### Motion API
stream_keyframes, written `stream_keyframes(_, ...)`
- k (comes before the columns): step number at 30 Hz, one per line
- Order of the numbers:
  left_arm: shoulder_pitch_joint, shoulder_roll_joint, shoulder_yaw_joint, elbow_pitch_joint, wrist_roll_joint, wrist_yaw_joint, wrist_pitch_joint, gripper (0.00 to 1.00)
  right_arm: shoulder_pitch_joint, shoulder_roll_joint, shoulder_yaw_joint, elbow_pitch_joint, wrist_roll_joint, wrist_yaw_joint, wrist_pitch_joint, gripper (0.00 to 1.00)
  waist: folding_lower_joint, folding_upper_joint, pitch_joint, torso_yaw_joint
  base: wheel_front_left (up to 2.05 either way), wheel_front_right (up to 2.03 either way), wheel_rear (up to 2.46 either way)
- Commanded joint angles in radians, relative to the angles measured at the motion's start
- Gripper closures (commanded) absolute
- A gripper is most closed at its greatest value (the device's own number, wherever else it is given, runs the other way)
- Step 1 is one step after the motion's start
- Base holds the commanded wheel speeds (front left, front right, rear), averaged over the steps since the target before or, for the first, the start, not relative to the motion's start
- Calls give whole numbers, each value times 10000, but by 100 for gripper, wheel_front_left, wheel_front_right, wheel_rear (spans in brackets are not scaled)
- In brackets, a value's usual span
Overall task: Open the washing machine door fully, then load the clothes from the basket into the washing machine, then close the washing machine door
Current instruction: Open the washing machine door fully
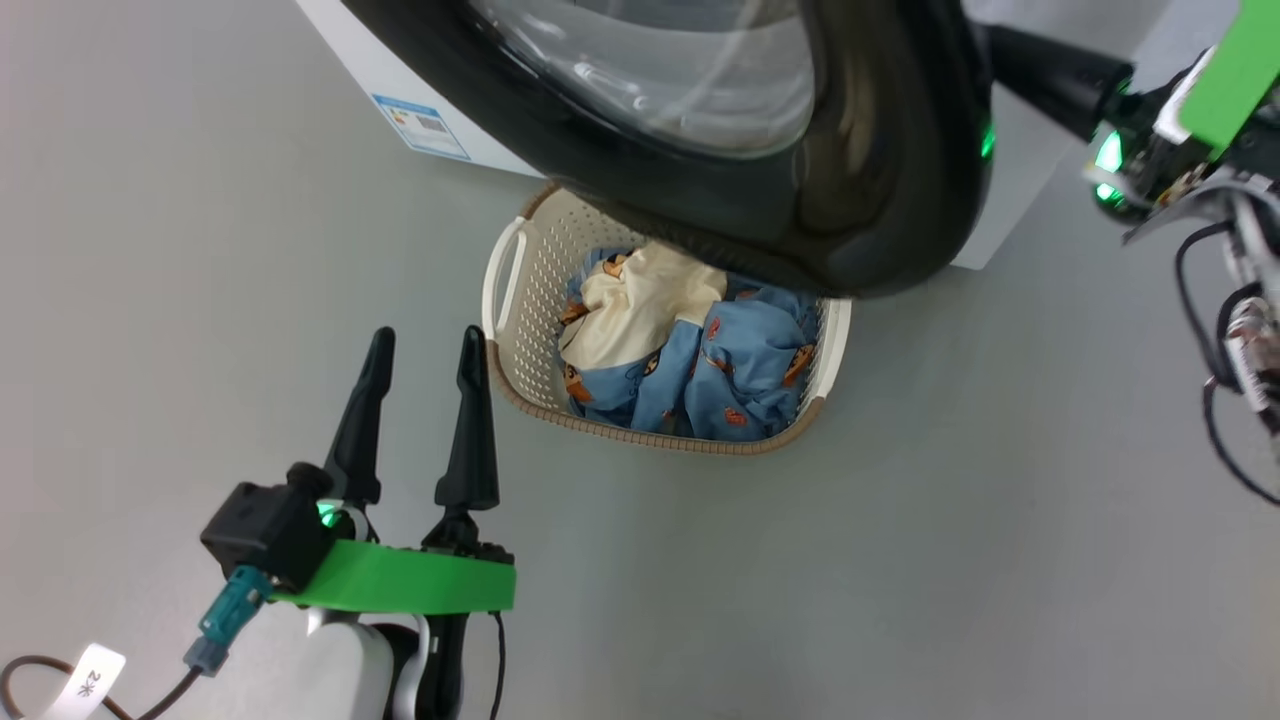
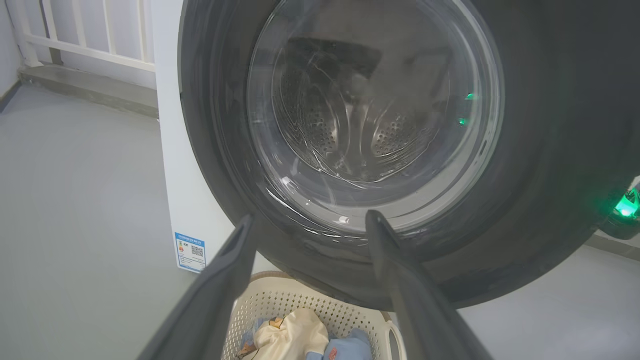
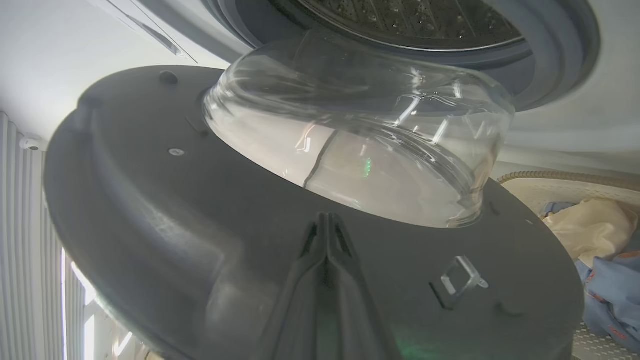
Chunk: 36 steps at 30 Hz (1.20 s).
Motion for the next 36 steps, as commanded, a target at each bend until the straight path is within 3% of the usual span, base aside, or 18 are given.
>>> stream_keyframes(1,166,143,358,-232,3,-40,-63,0,248,219,157,-352,122,60,123,100,0,0,-91,3,0,0,0)
stream_keyframes(36,1010,143,525,-232,76,-43,-63,0,2677,1658,1013,-1739,547,60,1535,100,0,0,-1346,617,0,0,0)
